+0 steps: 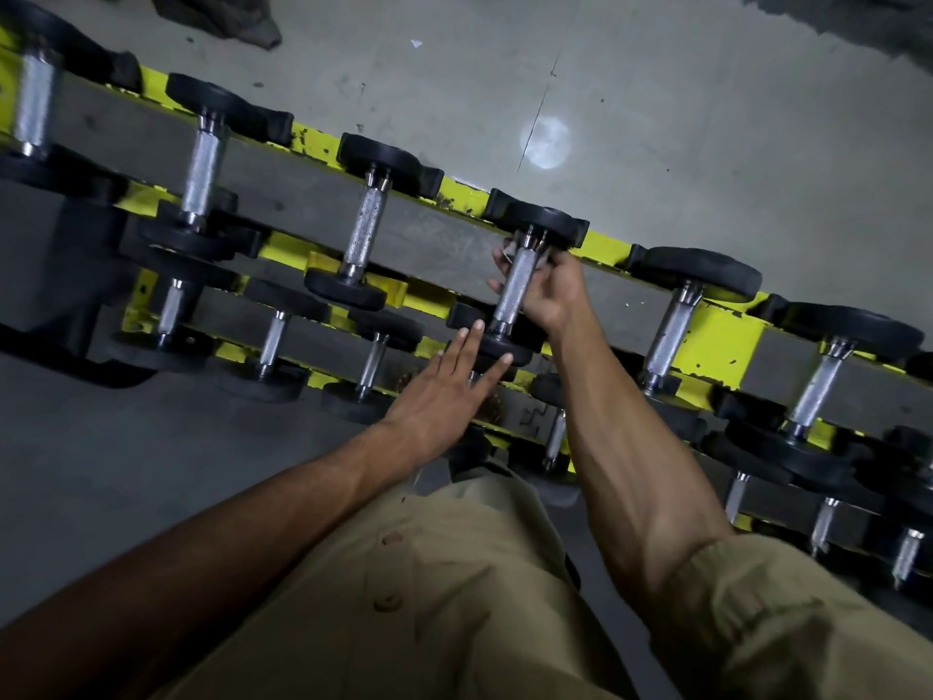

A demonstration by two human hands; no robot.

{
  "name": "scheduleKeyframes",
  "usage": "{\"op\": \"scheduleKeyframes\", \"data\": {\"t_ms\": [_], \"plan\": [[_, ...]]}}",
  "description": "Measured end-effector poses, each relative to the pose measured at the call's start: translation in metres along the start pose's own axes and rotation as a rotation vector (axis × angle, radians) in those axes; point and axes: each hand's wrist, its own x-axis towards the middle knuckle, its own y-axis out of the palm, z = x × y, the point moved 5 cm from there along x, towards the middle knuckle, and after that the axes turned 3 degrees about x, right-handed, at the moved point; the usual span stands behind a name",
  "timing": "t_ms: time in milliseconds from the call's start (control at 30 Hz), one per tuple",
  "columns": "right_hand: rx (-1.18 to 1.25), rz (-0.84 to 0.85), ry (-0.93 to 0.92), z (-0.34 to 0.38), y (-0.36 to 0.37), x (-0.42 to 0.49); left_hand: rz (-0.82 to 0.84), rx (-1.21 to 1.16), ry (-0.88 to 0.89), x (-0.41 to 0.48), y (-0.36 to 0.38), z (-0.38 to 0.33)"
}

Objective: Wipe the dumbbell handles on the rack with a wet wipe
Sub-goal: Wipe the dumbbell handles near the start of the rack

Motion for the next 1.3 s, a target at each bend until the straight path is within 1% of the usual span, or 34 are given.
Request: {"op": "scheduleKeyframes", "data": {"t_ms": [167,233,300,367,400,467,500,533,567,633,700,767,833,867,900,933,1000,1033,1067,1133,1167,1200,1233,1300], "plan": [[0.074,0.048,-0.018,-0.003,-0.006,0.005,0.002,0.032,0.007,-0.002,-0.006,0.000],[0.081,0.010,-0.037,-0.003,-0.005,0.005,0.000,0.037,0.013,-0.003,-0.008,0.001],[0.062,-0.090,-0.123,-0.006,-0.006,0.003,-0.003,0.048,0.022,-0.003,-0.009,0.002],[-0.003,-0.235,-0.310,-0.012,-0.012,-0.002,-0.003,0.063,0.033,-0.004,-0.009,0.002],[-0.118,-0.336,-0.457,-0.011,-0.015,-0.008,0.003,0.067,0.036,-0.004,-0.009,0.002],[-0.489,-0.595,-0.764,-0.005,-0.014,-0.027,0.004,0.057,0.032,-0.004,-0.007,0.002],[-0.656,-0.696,-0.892,-0.001,-0.009,-0.037,-0.004,0.054,0.031,-0.003,-0.007,0.003],[-0.797,-0.758,-1.010,0.000,-0.002,-0.048,-0.013,0.054,0.034,-0.003,-0.006,0.003],[-0.918,-0.773,-1.109,-0.001,0.006,-0.058,-0.019,0.055,0.035,-0.002,-0.006,0.003],[-1.174,-0.686,-1.240,-0.005,0.016,-0.067,-0.018,0.057,0.037,-0.001,-0.005,0.005],[-1.522,-0.560,-1.294,-0.006,0.022,-0.066,-0.014,0.061,0.043,-0.002,-0.005,0.006],[-1.847,-0.461,-1.292,0.000,0.025,-0.063,-0.014,0.063,0.051,-0.002,-0.005,0.007],[-2.016,-0.409,-1.278,0.012,0.028,-0.061,-0.017,0.060,0.054,-0.001,-0.006,0.007],[-2.094,-0.354,-1.234,0.014,0.031,-0.062,-0.012,0.059,0.056,-0.001,-0.007,0.007],[-2.200,-0.247,-1.159,0.012,0.032,-0.061,0.001,0.063,0.060,-0.001,-0.008,0.007],[-2.334,-0.088,-1.068,0.005,0.034,-0.060,0.015,0.069,0.063,-0.001,-0.009,0.007],[-2.564,0.283,-0.900,-0.009,0.034,-0.064,0.027,0.066,0.064,-0.002,-0.011,0.008],[-2.600,0.357,-0.892,-0.005,0.036,-0.067,0.026,0.062,0.064,-0.002,-0.012,0.008],[-2.596,0.314,-0.904,0.007,0.038,-0.067,0.022,0.064,0.066,-0.002,-0.012,0.008],[-2.501,0.042,-0.981,0.037,0.045,-0.069,0.017,0.073,0.072,-0.001,-0.010,0.009],[-2.470,-0.039,-0.970,0.043,0.046,-0.071,0.013,0.071,0.072,-0.001,-0.010,0.009],[-2.485,-0.012,-0.937,0.037,0.049,-0.073,0.010,0.071,0.073,-0.001,-0.010,0.009],[-2.546,0.106,-0.872,0.021,0.050,-0.074,0.013,0.070,0.078,0.000,-0.010,0.010],[-2.619,0.398,-0.712,-0.013,0.048,-0.078,0.010,0.054,0.083,0.000,-0.009,0.011]]}}
